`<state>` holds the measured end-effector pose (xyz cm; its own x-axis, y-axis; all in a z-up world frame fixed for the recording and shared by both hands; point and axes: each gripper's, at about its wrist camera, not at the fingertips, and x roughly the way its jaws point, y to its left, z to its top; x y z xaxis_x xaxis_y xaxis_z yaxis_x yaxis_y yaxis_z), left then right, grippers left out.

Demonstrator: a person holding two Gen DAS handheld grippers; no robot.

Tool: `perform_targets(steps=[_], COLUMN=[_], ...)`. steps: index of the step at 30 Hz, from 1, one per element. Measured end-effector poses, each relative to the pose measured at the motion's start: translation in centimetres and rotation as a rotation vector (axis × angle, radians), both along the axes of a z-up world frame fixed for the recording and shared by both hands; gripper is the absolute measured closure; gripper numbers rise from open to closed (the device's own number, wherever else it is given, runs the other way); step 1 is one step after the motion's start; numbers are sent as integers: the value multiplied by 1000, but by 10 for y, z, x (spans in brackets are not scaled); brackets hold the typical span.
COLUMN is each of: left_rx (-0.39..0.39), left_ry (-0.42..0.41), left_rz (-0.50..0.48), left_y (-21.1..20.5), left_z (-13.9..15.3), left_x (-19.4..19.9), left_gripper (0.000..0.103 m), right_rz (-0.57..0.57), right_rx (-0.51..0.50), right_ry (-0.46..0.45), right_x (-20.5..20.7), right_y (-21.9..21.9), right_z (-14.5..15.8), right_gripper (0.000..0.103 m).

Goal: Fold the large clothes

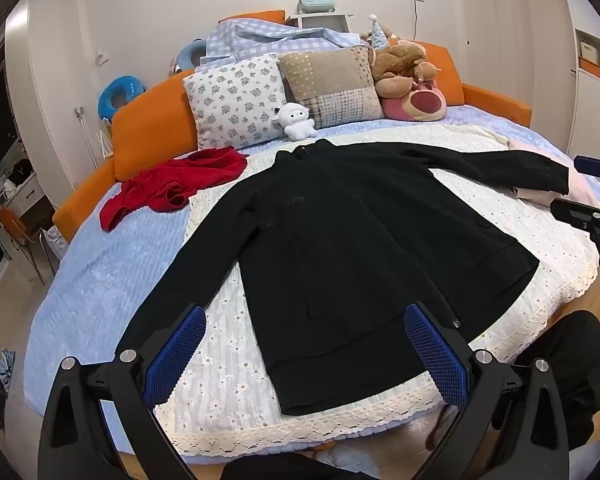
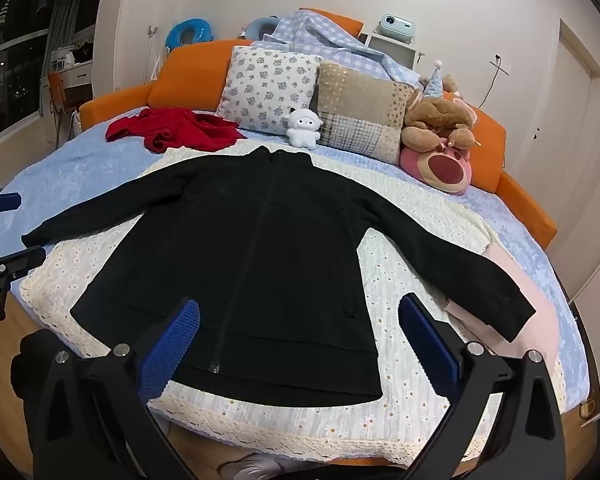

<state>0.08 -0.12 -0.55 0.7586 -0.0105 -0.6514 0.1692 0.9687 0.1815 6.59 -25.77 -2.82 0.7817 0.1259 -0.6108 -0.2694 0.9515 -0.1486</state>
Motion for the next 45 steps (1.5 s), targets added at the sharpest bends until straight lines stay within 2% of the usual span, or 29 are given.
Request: perform_targets(steps=[10,16,45], left_rx=[-5,-35,-23], left_ry=[1,-4,-5], left_rz=[-4,7,7], left_y=[-9,-10,-12], left_z=[-6,-3,0], left_x=[3,5,6], left_gripper=[2,2,2], right_rz=[-10,-10,-11], right_rx=[6,8,12], right_ry=[0,1,7], right_x=[1,1,7], right_y=[-1,0,-4], right_z=[-3,-4,-6], right_gripper=[5,5,5])
